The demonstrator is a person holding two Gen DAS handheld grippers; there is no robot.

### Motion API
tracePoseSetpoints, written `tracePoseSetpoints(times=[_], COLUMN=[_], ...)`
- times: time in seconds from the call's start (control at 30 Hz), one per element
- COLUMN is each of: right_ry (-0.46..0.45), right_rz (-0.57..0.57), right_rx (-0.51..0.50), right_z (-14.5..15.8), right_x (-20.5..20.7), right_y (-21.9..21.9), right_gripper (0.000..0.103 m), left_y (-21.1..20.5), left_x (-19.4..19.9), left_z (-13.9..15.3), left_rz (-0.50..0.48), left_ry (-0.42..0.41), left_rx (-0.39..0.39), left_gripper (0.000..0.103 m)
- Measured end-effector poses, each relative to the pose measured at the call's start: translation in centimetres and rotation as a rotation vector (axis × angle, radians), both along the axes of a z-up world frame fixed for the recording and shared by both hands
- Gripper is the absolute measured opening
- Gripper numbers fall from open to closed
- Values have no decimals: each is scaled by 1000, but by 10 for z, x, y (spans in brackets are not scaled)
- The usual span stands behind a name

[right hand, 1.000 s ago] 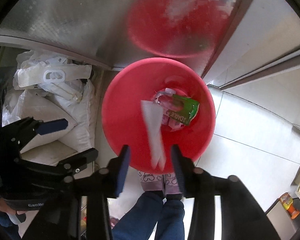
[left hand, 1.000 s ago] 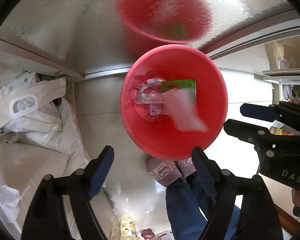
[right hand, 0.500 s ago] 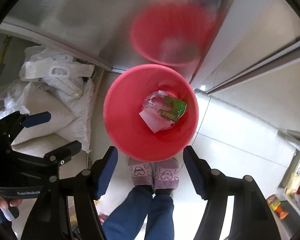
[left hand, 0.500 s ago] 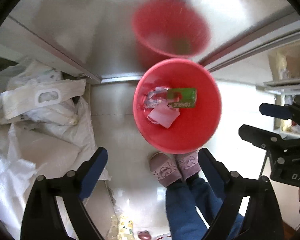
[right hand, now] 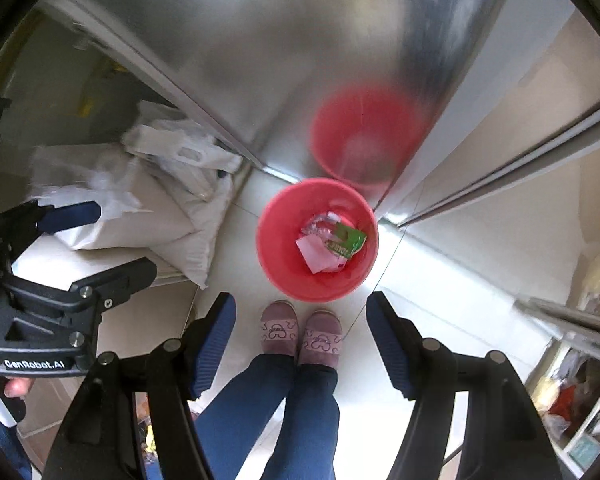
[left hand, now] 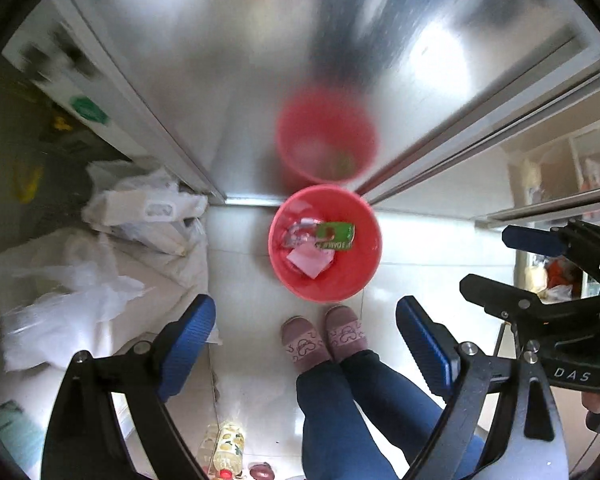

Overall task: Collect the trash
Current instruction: 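Raise both tools back up toward the counter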

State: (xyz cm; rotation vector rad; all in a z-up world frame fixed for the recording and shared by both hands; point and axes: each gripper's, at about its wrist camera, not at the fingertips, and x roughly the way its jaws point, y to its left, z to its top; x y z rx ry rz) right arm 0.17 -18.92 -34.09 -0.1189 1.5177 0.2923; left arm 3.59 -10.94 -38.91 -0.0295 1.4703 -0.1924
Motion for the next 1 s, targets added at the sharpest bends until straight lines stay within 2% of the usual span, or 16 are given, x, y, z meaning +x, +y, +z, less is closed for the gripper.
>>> tracePoseSetpoints(times=[0.17,0.23,0.3,0.47,0.63,0.87,1.0], right_ry=[-60,-97,-138,-216,-339,-481,-547], right_rz=[3,3,9,26,69,117,151], right_rx=[25,36,46,78,77,146,164], right_z=[74,105,135,190,232,272,296], right_x=[-7,-11,-15,-19,-17,-4,9], right_y=[5,6,8,10,15,27,36], right_gripper=[65,65,74,74,74,86,95], left_y=[3,5,7,13,21,36,49], left_x=[-14,-20,-24,-37,-42,-32,-15], left_z=[83,115,141,202,249,302,336], left_rz=[23,46,76,124,168,248,266], left_ry=[-61,-84,-114,-173,-242,-367,-423], left_rx=[17,52,73,67,60,129,138], left_gripper=[91,91,91,91,91,91,91])
